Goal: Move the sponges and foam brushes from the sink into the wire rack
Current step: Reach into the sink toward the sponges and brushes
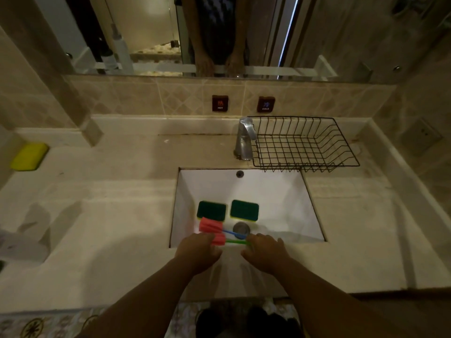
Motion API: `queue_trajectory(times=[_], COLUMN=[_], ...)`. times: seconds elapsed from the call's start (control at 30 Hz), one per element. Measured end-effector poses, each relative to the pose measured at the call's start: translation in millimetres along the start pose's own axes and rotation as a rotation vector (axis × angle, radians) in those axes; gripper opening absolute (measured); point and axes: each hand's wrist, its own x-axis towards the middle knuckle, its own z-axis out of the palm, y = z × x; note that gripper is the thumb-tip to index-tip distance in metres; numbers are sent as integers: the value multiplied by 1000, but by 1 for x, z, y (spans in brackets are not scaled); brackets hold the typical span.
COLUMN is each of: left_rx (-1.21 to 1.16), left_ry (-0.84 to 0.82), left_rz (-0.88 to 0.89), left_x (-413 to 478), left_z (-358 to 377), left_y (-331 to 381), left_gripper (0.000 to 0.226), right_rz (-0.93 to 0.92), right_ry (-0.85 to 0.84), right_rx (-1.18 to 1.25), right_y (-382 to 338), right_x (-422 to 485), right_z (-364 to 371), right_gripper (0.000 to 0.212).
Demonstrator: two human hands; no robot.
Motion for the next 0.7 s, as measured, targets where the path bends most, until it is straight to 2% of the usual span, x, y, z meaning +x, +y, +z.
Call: queue_trajectory(times=[0.23,0.33,0.53,0.7], left_rx=[-24,-49,-113,-101], left_ry=[-19,-11,-26,5], left_rz=[-52,-105,-265,-302], left_x=[18,33,62,78], left_z=[5,9,21,24], left_y=[13,18,38,52], left_gripper=[22,17,8,17], right_rz=[-33,-57,-133,-170], right_ry=[-37,-69,-96,-143], right_rx=[19,55,118,118], right_y=[23,35,63,79], right_x=[22,38,73,98], right_z=[-7,-12,-32,-34], right_gripper=[50,44,50,53])
